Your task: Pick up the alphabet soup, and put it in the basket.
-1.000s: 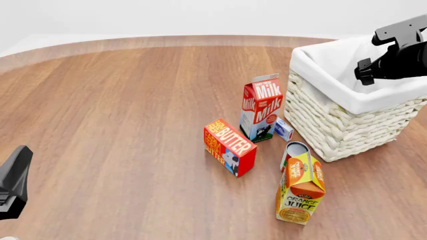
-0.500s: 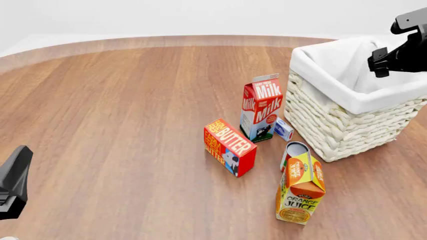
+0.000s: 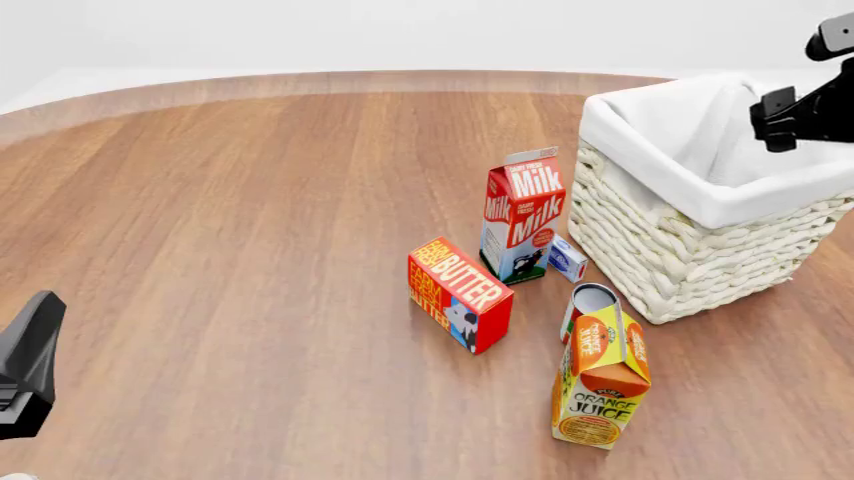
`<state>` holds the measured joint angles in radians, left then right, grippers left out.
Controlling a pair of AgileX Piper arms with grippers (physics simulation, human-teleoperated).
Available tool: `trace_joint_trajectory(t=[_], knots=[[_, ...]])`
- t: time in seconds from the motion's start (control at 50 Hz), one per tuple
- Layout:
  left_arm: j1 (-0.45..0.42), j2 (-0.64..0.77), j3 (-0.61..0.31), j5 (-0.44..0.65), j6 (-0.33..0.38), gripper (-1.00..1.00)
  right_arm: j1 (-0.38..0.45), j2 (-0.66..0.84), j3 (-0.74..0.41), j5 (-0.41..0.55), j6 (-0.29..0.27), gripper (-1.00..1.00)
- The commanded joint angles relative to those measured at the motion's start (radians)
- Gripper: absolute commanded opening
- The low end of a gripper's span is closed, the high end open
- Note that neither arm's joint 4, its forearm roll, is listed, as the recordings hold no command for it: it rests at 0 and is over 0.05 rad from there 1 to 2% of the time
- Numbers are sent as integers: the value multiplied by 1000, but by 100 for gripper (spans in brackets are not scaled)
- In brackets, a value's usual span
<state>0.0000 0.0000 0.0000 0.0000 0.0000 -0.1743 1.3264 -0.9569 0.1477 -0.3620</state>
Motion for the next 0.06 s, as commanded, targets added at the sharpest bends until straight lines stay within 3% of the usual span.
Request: trace_joint_trajectory(t=[0.02, 0.06], knots=[[0, 0, 0, 0, 0, 100, 1, -66, 62, -26, 9, 100], [0, 0, 0, 0, 0, 100, -2, -75, 70, -29, 10, 100]])
